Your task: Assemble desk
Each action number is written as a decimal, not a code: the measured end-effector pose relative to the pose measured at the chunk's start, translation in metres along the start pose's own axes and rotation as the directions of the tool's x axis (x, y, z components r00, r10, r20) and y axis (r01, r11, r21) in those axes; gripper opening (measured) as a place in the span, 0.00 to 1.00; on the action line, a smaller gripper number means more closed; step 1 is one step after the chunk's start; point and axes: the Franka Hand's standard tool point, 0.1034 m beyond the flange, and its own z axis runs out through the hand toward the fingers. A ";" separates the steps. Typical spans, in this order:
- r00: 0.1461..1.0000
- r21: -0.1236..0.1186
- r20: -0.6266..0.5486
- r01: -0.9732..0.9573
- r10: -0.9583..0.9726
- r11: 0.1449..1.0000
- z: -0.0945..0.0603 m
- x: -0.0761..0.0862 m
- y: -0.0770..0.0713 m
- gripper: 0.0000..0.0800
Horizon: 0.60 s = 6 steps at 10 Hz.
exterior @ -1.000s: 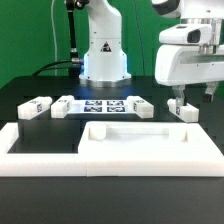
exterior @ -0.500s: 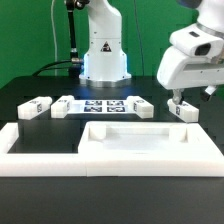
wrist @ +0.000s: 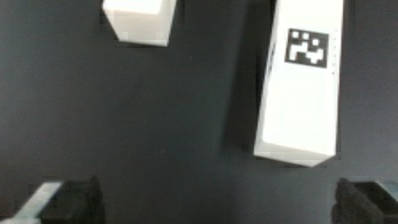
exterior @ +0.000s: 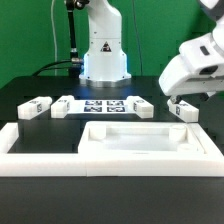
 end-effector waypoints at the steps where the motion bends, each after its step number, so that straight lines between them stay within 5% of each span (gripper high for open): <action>1: 0.998 0.055 0.013 -0.062 0.062 0.997 0.005 0.001 -0.011 0.81; 2: 0.996 0.081 0.035 -0.086 0.084 0.993 0.011 0.000 -0.015 0.81; 6: 0.996 0.073 0.032 -0.083 0.080 0.994 0.012 0.001 -0.012 0.81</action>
Offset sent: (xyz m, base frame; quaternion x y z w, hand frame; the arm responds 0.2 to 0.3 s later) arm 0.0000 0.0000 0.0000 0.0000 0.0000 0.0000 1.0000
